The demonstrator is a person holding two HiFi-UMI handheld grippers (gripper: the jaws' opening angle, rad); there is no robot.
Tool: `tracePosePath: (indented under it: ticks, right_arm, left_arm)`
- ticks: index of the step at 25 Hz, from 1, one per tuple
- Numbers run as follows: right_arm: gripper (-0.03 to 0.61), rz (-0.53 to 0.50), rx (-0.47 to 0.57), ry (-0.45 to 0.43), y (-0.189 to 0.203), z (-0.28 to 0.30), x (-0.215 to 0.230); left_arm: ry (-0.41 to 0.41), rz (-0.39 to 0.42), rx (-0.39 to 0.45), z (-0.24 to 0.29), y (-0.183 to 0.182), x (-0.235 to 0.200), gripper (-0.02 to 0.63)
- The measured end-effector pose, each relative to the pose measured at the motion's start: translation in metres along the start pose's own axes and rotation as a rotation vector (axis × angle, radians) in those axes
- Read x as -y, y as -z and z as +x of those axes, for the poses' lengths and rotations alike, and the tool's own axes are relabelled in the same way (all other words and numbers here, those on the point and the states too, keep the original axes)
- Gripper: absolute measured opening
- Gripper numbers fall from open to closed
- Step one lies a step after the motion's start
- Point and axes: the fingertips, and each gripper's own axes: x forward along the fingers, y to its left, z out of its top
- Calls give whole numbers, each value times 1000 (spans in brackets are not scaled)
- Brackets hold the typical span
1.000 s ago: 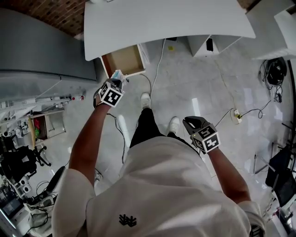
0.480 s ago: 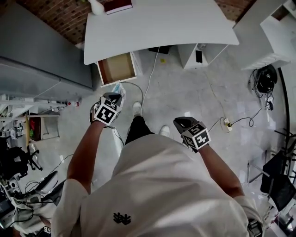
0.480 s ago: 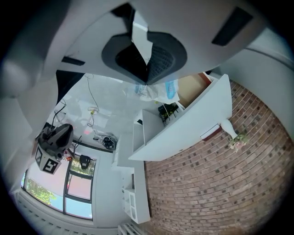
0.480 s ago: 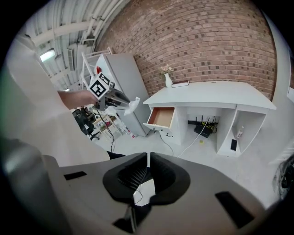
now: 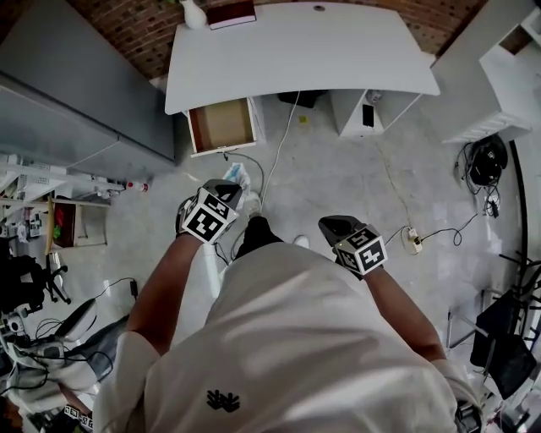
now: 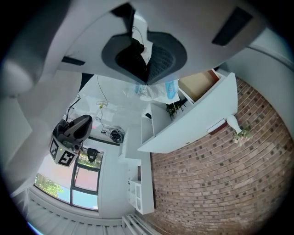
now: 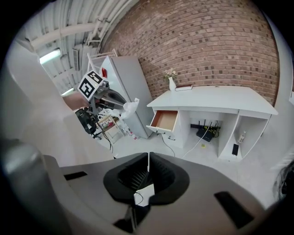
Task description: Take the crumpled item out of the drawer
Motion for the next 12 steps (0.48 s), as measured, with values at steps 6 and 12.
tracePosePath:
  ticks: [6, 12]
  right_arm:
    - [33, -35, 1, -14, -6, -4, -4]
    - [32, -50, 18, -13, -15, -6, -8]
  left_arm:
    - [13, 5, 7, -11, -1, 20, 25]
    - [24, 3, 11, -16, 0, 29, 25]
